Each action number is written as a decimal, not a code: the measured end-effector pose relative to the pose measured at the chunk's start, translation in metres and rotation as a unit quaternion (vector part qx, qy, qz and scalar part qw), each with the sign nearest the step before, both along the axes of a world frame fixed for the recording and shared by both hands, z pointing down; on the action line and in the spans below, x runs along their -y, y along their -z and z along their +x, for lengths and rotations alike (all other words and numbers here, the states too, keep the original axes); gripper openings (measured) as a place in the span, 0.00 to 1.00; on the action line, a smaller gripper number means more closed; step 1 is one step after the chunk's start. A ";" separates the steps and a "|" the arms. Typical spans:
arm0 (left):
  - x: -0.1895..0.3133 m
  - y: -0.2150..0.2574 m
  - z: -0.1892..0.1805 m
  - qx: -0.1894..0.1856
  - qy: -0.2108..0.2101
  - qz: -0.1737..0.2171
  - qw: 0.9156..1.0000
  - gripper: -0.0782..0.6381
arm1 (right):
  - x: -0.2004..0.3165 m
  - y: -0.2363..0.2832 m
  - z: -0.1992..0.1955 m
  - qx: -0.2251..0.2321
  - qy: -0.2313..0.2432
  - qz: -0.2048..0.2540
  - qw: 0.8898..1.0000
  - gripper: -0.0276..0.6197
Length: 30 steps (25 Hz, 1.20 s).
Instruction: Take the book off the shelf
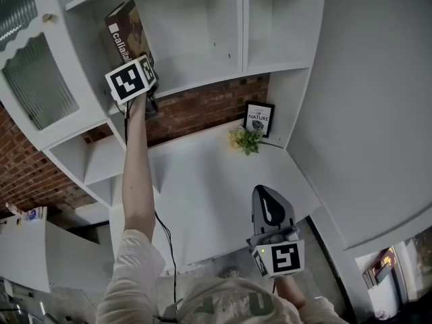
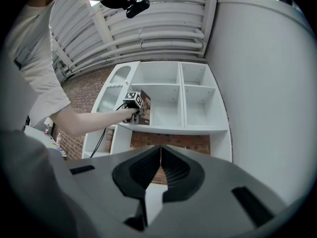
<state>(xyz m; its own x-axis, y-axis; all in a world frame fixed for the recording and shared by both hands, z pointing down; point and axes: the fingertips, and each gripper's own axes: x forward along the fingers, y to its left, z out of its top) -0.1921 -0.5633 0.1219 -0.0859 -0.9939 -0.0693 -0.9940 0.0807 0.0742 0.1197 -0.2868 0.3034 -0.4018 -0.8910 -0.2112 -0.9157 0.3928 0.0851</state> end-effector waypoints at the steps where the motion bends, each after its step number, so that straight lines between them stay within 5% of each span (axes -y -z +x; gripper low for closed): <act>1: -0.011 0.002 0.005 0.008 -0.002 0.014 1.000 0.32 | -0.002 0.001 -0.002 -0.001 0.005 -0.001 1.000 0.07; 10: -0.149 0.011 0.067 0.063 -0.049 0.173 0.982 0.32 | -0.008 0.013 -0.015 -0.011 0.019 0.013 1.000 0.07; 16: -0.242 -0.028 0.112 0.095 -0.062 0.227 0.967 0.32 | -0.012 0.013 -0.025 -0.019 0.025 0.022 0.999 0.07; 22: -0.294 -0.089 0.136 0.091 -0.093 0.242 0.962 0.32 | -0.023 0.022 -0.034 -0.017 0.036 0.055 0.998 0.07; 30: -0.321 -0.157 0.135 0.063 -0.074 0.171 0.980 0.32 | -0.033 0.017 -0.042 0.000 0.044 0.040 0.998 0.07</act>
